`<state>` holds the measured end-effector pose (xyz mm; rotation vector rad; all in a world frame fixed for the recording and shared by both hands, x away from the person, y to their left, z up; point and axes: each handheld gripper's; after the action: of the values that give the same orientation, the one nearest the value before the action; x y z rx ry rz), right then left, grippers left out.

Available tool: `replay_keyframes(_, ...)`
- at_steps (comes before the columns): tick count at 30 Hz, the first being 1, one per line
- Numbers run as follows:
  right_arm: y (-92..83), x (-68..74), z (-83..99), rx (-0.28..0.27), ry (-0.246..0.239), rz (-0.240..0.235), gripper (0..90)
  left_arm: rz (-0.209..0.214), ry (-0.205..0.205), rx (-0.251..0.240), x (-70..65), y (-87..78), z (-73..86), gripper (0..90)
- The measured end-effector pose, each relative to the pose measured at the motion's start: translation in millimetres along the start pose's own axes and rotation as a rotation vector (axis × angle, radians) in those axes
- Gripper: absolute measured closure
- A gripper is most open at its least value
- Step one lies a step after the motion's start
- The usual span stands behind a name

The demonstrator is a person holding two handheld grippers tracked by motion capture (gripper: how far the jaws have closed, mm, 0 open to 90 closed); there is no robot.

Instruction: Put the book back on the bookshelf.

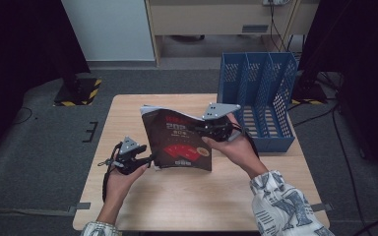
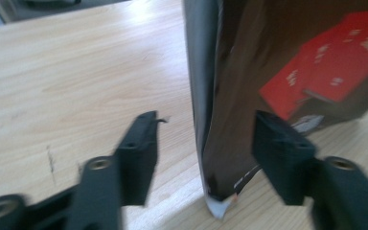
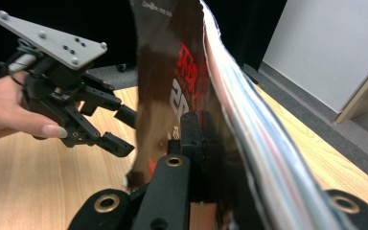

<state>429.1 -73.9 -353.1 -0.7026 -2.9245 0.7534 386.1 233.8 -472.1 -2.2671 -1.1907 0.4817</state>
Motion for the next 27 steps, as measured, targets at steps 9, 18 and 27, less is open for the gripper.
replay_keyframes(9, -2.7, -0.5, -1.1, -0.016, 0.012, 0.003, 87.1, -0.033, -0.05, 0.044, 6.0, 9.3, 8.9, 17.9)
replay_keyframes(18, -4.2, -0.9, -1.9, -0.031, 0.023, 0.0, 87.1, -0.043, -0.062, 0.049, 8.1, 10.2, 11.2, 15.8)
replay_keyframes(27, -6.3, -2.2, -3.7, -0.049, 0.037, 0.012, 87.1, -0.051, -0.057, 0.065, 9.4, 12.0, 13.3, 15.0)
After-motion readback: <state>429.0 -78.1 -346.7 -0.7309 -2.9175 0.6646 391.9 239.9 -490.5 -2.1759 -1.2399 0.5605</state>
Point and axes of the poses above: each handheld gripper's, and its own axes: y roughly forward along the jaws, z roughly out of its underside, x roughly to its left, and after that the axes turned 4 degrees about x, right-handed
